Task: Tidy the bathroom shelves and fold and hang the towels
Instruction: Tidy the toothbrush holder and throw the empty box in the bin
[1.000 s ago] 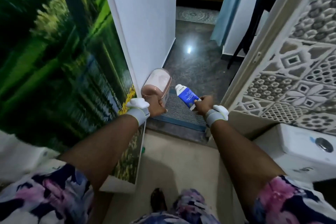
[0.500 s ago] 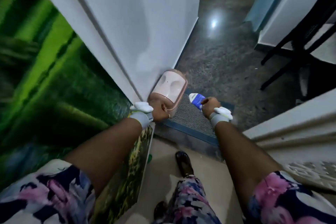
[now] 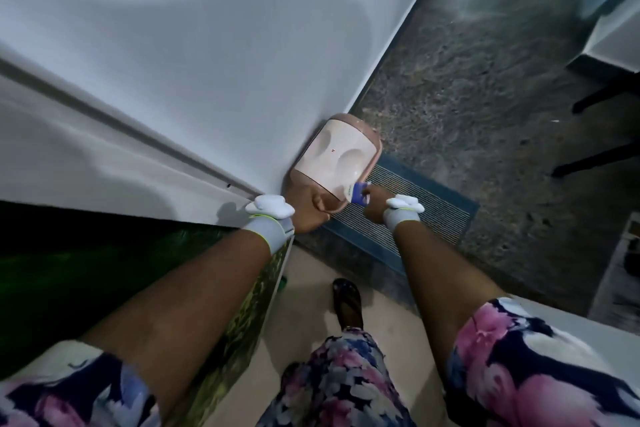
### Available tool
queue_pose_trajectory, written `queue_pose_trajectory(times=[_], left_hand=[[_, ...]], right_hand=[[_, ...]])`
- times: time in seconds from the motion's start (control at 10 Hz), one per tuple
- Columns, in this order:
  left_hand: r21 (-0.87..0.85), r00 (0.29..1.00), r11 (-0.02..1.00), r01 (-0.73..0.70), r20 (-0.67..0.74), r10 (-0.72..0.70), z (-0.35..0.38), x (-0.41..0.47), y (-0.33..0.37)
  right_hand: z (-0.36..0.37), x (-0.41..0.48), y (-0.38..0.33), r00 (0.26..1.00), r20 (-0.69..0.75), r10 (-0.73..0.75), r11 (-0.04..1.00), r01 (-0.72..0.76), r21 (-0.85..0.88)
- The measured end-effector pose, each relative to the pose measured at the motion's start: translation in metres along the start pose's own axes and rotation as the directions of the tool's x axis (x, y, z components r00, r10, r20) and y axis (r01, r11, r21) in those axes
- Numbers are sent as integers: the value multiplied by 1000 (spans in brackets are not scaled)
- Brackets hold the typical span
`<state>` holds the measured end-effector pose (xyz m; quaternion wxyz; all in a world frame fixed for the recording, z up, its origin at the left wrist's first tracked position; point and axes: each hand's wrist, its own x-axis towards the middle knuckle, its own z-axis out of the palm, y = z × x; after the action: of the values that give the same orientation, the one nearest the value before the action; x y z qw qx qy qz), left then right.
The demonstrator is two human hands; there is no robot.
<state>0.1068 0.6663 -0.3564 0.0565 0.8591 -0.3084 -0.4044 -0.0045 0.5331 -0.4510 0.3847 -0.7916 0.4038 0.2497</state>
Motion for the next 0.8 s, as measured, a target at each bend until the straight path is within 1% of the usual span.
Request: queue_pose_trajectory(times=[0.1,0.4,0.5,0.6,0.7,0.8], left_hand=[[54,999,998,20,28,-22,-2,20,-7],[66,999,998,12,44,-15,10,58,-20],[74,996,997,16,86,-22,21,72,-24],[64,993,998,29,116,-37,29,82,-31],[68,989,997,27,141,-36,36,90,-36],[80,988,996,29,151,-41,37,93,-35]], right_hand=[[5,29,-9,998,67,-23,1000,24,-17],[19,73,-18,991,134,15,998,-7,-64],[27,94,-14,989,141,34,994,-19,-109],[30,104,-13,985,172,32,997,-20,-73],[38,117,-7,992,127,-5,999,11,-49],[43,122,-5,995,100,16,999,-12,-36]])
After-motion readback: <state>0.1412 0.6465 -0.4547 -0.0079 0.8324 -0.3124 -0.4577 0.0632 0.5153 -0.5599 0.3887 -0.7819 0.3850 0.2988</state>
